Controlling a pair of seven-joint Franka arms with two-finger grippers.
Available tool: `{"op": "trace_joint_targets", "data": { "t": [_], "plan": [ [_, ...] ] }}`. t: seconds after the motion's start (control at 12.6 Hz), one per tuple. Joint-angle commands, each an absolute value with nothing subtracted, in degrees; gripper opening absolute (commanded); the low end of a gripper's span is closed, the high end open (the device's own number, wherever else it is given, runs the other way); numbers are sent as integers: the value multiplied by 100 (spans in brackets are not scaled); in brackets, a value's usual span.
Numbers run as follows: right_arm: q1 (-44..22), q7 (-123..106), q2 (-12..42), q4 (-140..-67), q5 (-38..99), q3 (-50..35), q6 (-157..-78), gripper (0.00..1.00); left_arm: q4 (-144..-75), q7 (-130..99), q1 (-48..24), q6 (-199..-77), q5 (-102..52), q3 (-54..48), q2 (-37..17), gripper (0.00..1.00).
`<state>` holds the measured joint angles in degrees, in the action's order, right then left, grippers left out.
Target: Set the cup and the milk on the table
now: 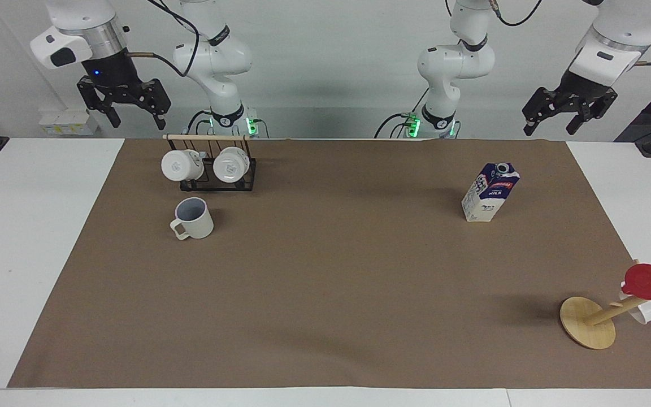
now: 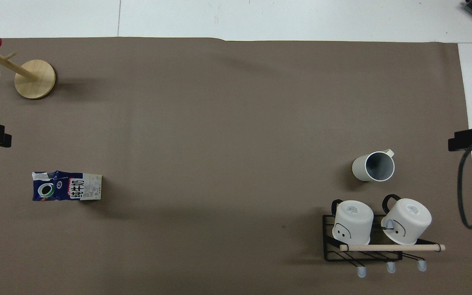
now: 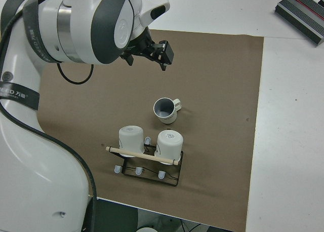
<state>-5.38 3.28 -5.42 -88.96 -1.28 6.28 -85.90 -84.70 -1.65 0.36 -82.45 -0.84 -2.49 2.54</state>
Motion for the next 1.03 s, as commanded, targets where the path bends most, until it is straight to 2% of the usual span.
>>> {"op": "trace_joint_targets", "data": {
  "t": [0.0,0.95],
  "plan": [
    [-483,439,-633,-9026,-141,598,-8692,100,-8596,-211,53,-8200,-158,-229,387,100],
    [-483,448,-659,-9097,-141,598,-8692,100,-8596,-202,62,-8200,-158,-229,387,100]
  ]
}}
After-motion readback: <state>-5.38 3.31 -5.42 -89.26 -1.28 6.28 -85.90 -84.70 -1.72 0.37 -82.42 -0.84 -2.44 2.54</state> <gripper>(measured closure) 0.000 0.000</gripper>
